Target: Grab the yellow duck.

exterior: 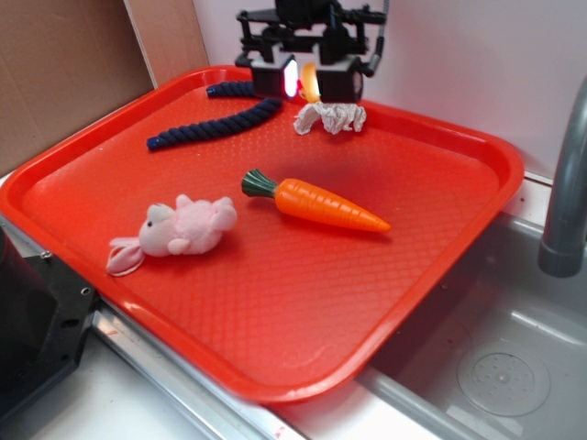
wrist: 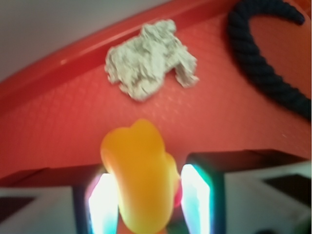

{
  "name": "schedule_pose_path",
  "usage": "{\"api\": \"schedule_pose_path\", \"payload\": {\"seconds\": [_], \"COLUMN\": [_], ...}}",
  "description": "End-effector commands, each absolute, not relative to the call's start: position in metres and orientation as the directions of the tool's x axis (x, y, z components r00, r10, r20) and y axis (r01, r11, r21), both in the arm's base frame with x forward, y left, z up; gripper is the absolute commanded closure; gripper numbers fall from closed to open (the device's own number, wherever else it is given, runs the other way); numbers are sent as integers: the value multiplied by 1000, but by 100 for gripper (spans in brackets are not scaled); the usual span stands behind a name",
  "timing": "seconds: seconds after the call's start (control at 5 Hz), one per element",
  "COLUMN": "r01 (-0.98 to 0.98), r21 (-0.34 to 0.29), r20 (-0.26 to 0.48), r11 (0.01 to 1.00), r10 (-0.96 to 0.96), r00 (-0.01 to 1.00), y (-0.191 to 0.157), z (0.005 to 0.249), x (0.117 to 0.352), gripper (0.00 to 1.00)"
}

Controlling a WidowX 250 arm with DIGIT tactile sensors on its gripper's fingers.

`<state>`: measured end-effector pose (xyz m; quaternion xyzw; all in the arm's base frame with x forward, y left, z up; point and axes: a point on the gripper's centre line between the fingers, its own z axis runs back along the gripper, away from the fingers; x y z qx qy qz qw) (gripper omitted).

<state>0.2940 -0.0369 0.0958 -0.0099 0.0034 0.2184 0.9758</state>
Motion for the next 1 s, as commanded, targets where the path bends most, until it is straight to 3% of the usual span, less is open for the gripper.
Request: {"api": "schedule_pose_path", "payload": {"seconds": [0.0,0.4,0.6,0.8], "r01": [-365,-365,-363,-290], "r21": [-83,-92,-81,-47], "r20": [100,107,150,85], "r11": [927,926,928,956], "r10": [372,374,372,293], "r00": [923,921,916,952], "y": [3,20,17,19], "z": [157,164,163,162], "x": [258,224,217,232], "gripper": [100,100,100,0]}}
